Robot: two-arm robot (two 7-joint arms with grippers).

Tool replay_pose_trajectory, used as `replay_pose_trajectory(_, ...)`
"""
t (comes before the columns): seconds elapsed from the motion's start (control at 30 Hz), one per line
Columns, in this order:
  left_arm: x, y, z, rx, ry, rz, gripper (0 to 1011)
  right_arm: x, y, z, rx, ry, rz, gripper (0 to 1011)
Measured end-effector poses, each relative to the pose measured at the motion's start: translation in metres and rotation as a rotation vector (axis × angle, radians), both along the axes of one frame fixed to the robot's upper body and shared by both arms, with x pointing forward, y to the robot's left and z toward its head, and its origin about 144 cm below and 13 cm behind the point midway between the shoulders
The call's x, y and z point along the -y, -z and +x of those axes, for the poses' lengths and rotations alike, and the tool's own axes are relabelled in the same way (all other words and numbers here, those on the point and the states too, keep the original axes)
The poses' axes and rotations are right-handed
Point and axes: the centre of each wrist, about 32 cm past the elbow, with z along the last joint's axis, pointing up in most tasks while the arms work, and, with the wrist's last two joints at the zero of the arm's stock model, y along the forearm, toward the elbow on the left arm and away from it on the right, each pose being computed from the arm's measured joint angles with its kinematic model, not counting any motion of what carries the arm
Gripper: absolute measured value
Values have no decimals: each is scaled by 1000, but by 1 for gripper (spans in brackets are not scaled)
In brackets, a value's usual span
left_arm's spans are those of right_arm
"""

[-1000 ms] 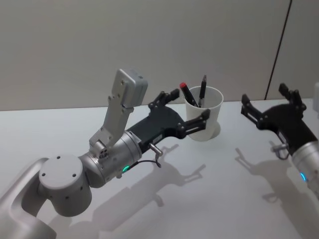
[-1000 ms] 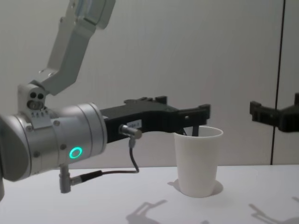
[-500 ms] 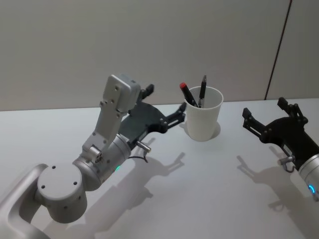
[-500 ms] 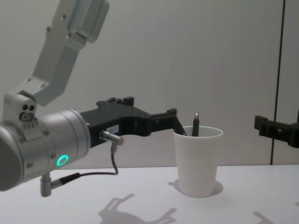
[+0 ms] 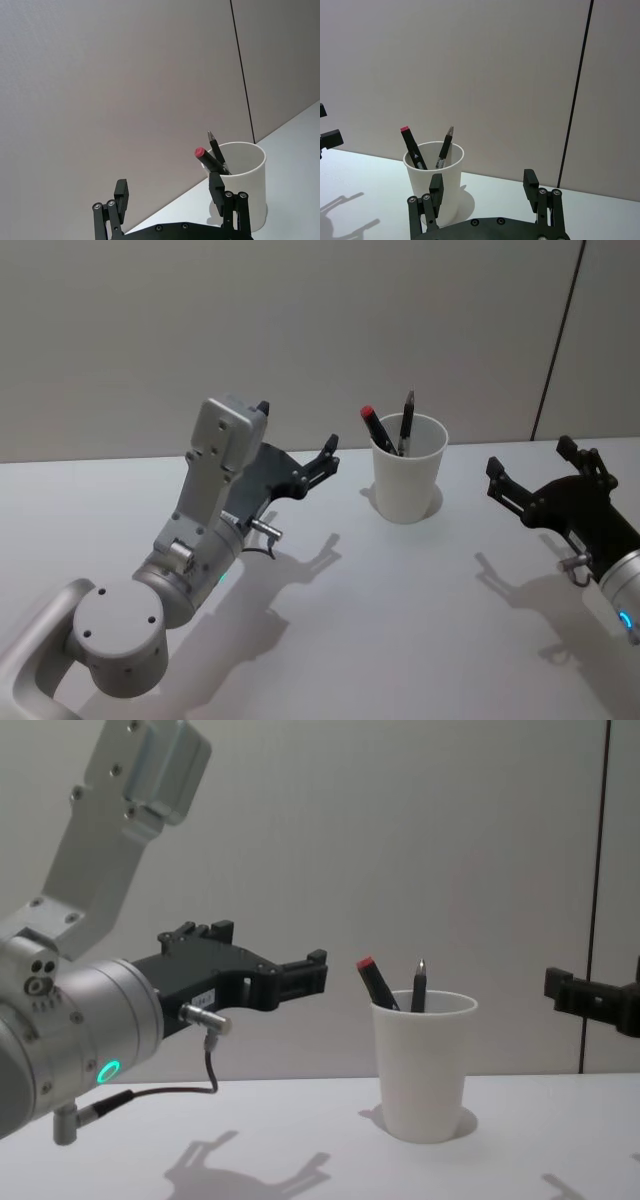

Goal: Place the pen into the pen holder.

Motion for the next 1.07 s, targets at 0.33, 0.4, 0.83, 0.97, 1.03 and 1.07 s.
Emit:
replay_pose_trajectory(0.33,0,0,0,3,-7,2,1001,0,0,0,0,0,0,1001)
replay_pose_trajectory(0.4,0,0,0,3,-7,2,1001,0,0,0,0,0,0,1001)
replay_pose_trajectory(0.83,0,0,0,3,-7,1,1001,0,0,0,0,0,0,1001)
replay_pose_trajectory(0.97,0,0,0,3,-7,2,1001,0,0,0,0,0,0,1001)
replay_pose_trajectory(1.03,0,0,0,3,-7,2,1001,0,0,0,0,0,0,1001)
replay_pose_trajectory(1.07,0,0,0,3,-7,2,1001,0,0,0,0,0,0,1001)
